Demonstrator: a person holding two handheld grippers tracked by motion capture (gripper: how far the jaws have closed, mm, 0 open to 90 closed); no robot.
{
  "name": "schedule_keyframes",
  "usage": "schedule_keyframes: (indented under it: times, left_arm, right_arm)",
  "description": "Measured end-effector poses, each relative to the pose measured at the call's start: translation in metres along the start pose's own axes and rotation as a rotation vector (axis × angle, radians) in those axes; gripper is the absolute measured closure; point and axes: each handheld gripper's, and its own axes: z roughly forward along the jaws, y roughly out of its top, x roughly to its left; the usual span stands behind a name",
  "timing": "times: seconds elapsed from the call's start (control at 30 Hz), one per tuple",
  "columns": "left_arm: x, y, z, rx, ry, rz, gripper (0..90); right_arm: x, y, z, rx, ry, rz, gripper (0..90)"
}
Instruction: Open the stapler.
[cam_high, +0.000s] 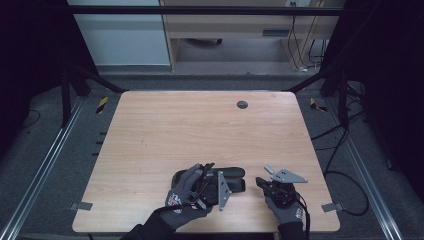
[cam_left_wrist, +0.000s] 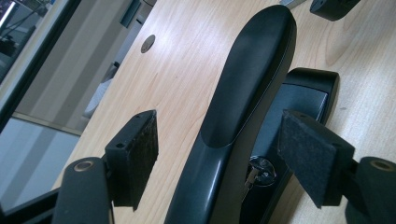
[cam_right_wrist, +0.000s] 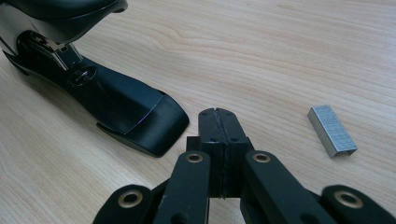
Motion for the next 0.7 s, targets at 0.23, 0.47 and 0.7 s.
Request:
schedule_keyframes:
  times: [0.23,0.47,0.7]
  left_arm:
    - [-0.005,0.002,0.003,0.012,0.009,0.031,28.3]
    - [-0.01,0.004,0.006,0.017,0.023,0.047,28.3]
    - [-0.014,0.005,0.008,0.023,0.043,0.072,28.2]
  right_arm:
    - [0.001,0.0,0.001,-0.002,0.008,-0.002,90.0]
    - [0.001,0.0,0.002,0.001,0.009,-0.001,90.0]
    - [0.001,0.0,0.001,-0.008,0.008,0.003,90.0]
